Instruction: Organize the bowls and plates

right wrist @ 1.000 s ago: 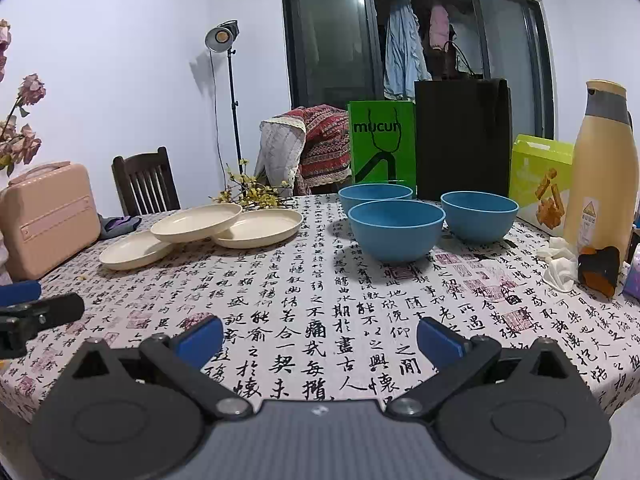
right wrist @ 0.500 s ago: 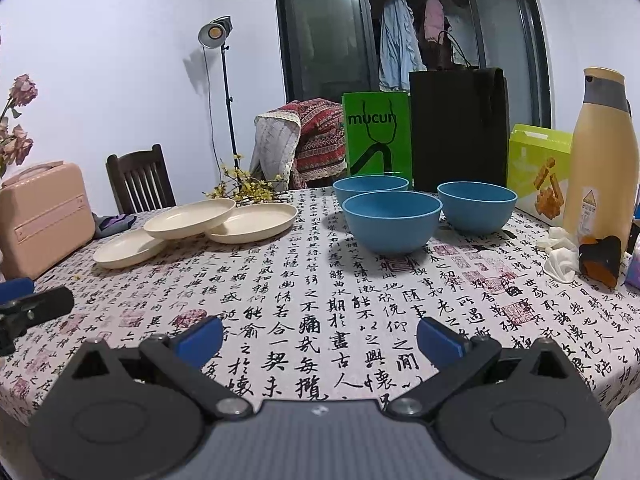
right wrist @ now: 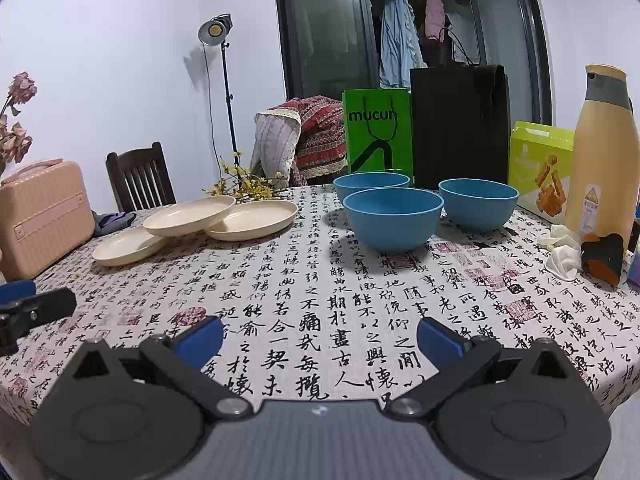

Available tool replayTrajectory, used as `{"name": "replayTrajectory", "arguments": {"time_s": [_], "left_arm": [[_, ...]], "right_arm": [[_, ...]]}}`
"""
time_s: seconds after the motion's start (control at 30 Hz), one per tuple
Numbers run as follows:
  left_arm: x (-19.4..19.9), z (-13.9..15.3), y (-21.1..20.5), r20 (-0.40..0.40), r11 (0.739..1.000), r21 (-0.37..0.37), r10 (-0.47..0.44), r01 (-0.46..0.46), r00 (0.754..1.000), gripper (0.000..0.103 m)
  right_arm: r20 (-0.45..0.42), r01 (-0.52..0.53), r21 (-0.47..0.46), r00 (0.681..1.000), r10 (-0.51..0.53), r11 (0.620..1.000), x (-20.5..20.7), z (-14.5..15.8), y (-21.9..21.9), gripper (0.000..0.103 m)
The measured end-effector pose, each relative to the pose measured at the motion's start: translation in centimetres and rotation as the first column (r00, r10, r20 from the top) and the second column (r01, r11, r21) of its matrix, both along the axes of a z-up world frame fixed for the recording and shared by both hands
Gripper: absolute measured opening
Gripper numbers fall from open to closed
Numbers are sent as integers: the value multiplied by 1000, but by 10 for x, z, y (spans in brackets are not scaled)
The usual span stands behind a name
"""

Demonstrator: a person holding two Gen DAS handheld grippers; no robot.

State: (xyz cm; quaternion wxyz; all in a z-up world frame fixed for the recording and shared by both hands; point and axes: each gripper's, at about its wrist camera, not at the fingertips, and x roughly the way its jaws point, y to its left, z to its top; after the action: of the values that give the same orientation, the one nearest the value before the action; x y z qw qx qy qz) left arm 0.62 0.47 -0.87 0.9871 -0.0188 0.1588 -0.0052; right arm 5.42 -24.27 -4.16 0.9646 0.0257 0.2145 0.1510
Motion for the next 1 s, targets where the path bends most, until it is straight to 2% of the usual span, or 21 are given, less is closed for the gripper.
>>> {"name": "replayTrajectory", "arguments": {"time_s": [1.0], "left_arm": [[-2,1,-4,18,1000,20,-3,3,1000,103]], "right_arm": [[-1,-9,-1,1000,9,1000,2,2,4,103]]}}
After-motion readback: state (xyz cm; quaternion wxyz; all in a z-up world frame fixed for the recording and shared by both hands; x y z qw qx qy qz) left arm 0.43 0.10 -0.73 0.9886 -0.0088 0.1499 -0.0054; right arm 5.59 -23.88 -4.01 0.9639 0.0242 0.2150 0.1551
